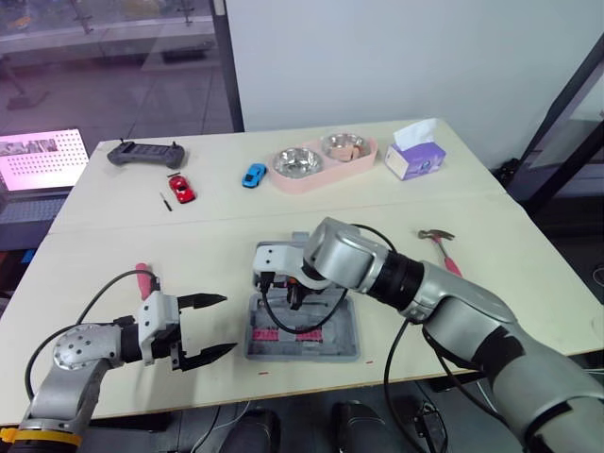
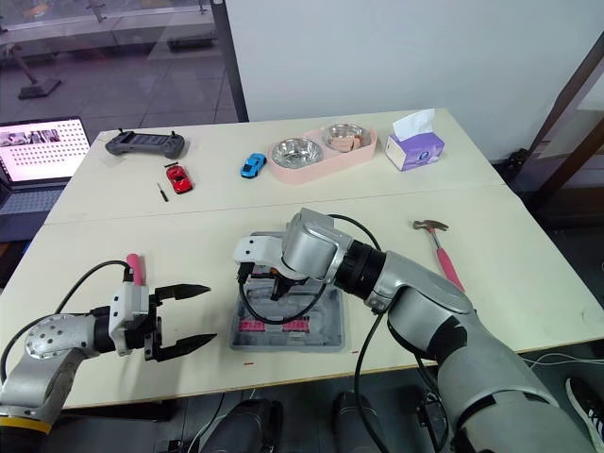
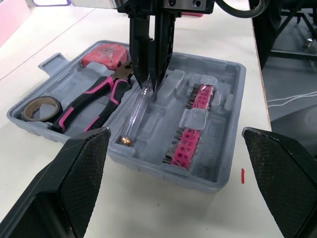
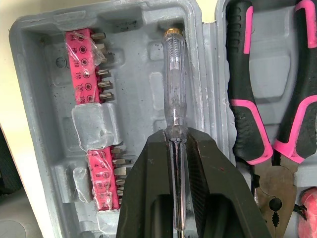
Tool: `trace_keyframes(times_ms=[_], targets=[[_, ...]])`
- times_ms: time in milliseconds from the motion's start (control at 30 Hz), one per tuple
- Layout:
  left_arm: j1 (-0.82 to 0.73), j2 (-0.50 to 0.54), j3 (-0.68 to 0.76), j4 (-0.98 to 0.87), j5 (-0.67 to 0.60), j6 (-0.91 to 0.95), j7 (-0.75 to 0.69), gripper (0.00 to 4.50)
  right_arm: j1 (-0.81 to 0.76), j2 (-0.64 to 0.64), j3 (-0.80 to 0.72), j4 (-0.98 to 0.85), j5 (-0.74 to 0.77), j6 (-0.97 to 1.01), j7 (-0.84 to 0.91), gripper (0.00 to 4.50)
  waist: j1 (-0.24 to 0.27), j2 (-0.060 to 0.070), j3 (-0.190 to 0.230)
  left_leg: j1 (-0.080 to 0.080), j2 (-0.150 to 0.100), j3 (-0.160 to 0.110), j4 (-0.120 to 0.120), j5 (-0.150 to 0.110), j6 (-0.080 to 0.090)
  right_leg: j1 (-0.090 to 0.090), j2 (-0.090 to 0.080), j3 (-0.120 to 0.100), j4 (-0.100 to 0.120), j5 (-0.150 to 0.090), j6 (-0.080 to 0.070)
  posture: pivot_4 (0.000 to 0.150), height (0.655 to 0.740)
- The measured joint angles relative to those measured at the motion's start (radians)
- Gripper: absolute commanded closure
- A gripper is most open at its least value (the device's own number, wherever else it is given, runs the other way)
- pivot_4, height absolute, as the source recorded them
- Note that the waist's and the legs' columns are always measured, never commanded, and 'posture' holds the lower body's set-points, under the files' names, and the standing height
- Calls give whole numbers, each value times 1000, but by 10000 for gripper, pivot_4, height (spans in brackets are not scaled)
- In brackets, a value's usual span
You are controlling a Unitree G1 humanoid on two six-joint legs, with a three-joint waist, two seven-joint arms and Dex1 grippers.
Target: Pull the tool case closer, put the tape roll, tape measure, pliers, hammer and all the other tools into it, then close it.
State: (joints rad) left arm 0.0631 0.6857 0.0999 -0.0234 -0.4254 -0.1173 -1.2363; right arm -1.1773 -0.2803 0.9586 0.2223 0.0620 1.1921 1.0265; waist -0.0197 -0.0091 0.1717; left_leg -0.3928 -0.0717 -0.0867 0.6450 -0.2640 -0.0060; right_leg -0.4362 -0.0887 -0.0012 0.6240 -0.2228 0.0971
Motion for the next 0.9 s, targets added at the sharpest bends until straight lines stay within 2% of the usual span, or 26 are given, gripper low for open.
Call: trace_keyframes(times_ms=[167, 467, 600, 700, 800, 833, 900], targets=[[0, 0, 0, 0, 0, 1, 0, 0, 0, 3, -12, 0, 0, 2, -2, 18236, 0, 0, 0, 0, 0, 0, 0, 0, 0, 0, 0, 0, 0, 0, 0, 1500, 7400], [0, 0, 0, -2, 0, 2, 0, 0, 0, -11, -47, -58, 14, 49, -2, 18236, 0, 0, 0, 0, 0, 0, 0, 0, 0, 0, 0, 0, 0, 0, 0, 1500, 7400], [2, 0, 0, -20, 0, 4, 0, 0, 34, -41, -129, -174, 45, 89, -26, 18236, 3, 0, 0, 0, 0, 0, 0, 0, 0, 0, 0, 0, -1, 0, 0, 1500, 7400], [4, 1, 0, -22, -1, 7, 0, 0, 126, -39, -214, -256, 67, 104, -81, 27227, 2, -1, 0, 0, 0, 0, 0, 0, 0, 2, -1, 0, -1, 0, 0, 1500, 7400], [4, 2, 1, -27, -1, 18, 1, 0, 257, -40, -298, -337, 69, 18, -160, 41842, 4, 0, 0, 0, 0, 0, 0, 0, 0, 2, -1, 0, -1, 0, 0, 1500, 7400], [5, 2, 2, -28, -1, 20, 1, 0, 307, -46, -321, -378, 69, -28, -181, 43536, 6, -1, 0, 0, 0, 0, 0, 0, 0, 4, -1, 0, -1, 0, 0, 1500, 7400], [7, 3, 5, -29, -2, 22, 2, 0, 404, -48, -360, -444, 70, -120, -220, 43536, 5, -1, 0, 0, 0, 0, 0, 0, 0, 5, -1, 0, -2, 0, 0, 1500, 7400]])
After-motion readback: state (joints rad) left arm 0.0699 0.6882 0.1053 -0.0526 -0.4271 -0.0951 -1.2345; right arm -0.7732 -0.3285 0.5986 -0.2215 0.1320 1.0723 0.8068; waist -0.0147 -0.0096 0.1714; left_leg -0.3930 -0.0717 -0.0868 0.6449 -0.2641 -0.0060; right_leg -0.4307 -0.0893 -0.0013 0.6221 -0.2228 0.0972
